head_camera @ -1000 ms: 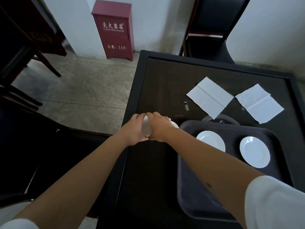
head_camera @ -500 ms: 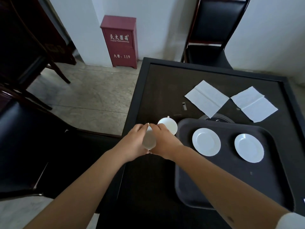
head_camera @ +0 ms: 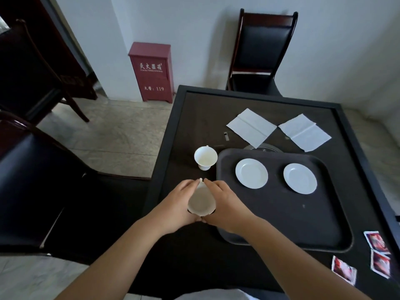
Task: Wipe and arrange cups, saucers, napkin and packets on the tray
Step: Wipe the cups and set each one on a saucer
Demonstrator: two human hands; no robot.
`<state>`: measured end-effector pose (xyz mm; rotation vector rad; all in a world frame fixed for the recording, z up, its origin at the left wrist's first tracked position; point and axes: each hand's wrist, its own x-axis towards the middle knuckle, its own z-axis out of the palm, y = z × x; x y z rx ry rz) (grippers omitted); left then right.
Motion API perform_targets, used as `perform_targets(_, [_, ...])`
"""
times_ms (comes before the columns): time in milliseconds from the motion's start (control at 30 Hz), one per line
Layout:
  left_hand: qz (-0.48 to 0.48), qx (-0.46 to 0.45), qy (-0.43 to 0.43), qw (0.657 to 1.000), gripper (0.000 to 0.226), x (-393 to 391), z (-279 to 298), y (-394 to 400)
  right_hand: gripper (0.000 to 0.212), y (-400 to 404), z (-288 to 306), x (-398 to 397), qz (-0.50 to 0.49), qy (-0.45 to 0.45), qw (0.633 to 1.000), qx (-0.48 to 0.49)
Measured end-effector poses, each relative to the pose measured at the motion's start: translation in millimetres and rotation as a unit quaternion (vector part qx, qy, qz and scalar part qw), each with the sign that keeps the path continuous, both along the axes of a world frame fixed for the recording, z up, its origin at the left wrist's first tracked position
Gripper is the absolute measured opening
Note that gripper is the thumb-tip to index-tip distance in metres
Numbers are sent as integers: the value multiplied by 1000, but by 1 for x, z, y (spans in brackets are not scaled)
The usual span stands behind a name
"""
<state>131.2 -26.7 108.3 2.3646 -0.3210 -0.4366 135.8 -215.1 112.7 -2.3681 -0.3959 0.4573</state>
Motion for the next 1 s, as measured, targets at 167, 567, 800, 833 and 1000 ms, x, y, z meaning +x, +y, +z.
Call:
perform_targets(167, [-23, -9, 3, 1000, 104, -13, -3, -21, 104, -23, 12, -21, -24, 1, 1000, -3])
perform_targets(567, [-68, 4, 5, 998, 102, -14, 2, -132, 91, -123, 20, -35, -55, 5, 998, -36])
perform_targets(800, [-88, 2, 3, 996, 101, -1, 1, -215, 72, -204, 17, -32, -25, -70, 994, -78])
perform_targets(833, [-88, 1, 4, 996, 102, 1, -1, -227, 74, -216, 17, -30, -25, -69, 994, -78])
perform_targets(1000, [-83, 11, 5, 997, 103, 12, -8, -283, 84, -270, 10, -13, -32, -43, 995, -83])
